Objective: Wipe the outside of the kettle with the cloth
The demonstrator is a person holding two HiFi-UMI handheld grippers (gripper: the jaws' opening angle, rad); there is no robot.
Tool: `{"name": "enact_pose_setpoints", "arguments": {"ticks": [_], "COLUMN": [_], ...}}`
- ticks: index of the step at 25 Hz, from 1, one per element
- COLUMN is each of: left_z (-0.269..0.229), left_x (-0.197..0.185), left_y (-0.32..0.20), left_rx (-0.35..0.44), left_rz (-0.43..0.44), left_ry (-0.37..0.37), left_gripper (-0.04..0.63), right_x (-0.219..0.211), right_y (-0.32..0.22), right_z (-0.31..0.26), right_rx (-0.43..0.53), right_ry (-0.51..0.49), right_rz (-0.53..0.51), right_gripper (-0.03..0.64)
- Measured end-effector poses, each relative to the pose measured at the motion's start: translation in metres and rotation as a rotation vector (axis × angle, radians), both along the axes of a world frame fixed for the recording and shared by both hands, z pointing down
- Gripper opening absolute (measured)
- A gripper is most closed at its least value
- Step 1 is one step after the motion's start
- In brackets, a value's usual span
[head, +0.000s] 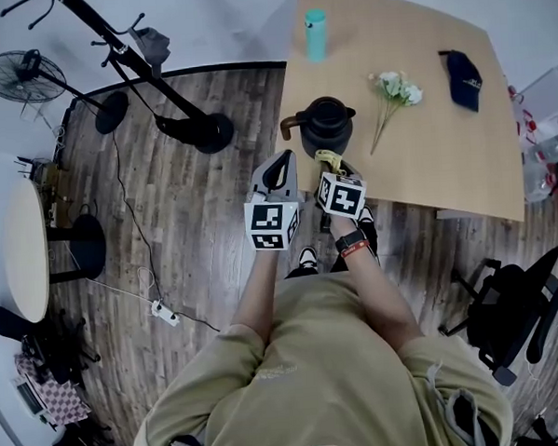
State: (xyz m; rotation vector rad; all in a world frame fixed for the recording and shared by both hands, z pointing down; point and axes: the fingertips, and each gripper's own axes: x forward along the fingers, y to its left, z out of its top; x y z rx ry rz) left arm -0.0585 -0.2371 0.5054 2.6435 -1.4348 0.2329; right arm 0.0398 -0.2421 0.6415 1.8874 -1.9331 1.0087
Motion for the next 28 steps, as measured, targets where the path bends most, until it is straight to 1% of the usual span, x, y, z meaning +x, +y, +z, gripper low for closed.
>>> {"name": "enact_pose_setpoints", "arguments": {"ticks": [13,16,20,24,28], "left_z": [0.004,0.006,0.008,0.008,0.008], "left_x": [0.037,0.039,0.044,0.049,0.050], "left_y": [-0.002,-0.006,-0.009,-0.013,-0.014], "left_rx": [-0.011,-0.015,-0.018,-0.020,-0.020], "left_rz": [0.034,0.034,0.033,0.028,0.019], "left_ry": [-0.002,-0.003,-0.006,-0.011,-0.014], "left_gripper": [0.021,0.021,0.021,0.021,0.021], "right_x": [0.045,0.054,0.067,0.079,0.091], "right_y": [-0.001,-0.006,-0.014,-0.024,-0.034], "right_z": [-0.002,-0.003,-0.003,-0.004,-0.002], "right_rx": [0.006,0.010,0.022,0.029,0.034], "right_ry": [0.032,0.043,0.088,0.101,0.131], "right_rz": [0.051,0.062,0.059,0.061,0.049], "right_gripper": [0.140,0.140,0.138,0.138,0.138]}}
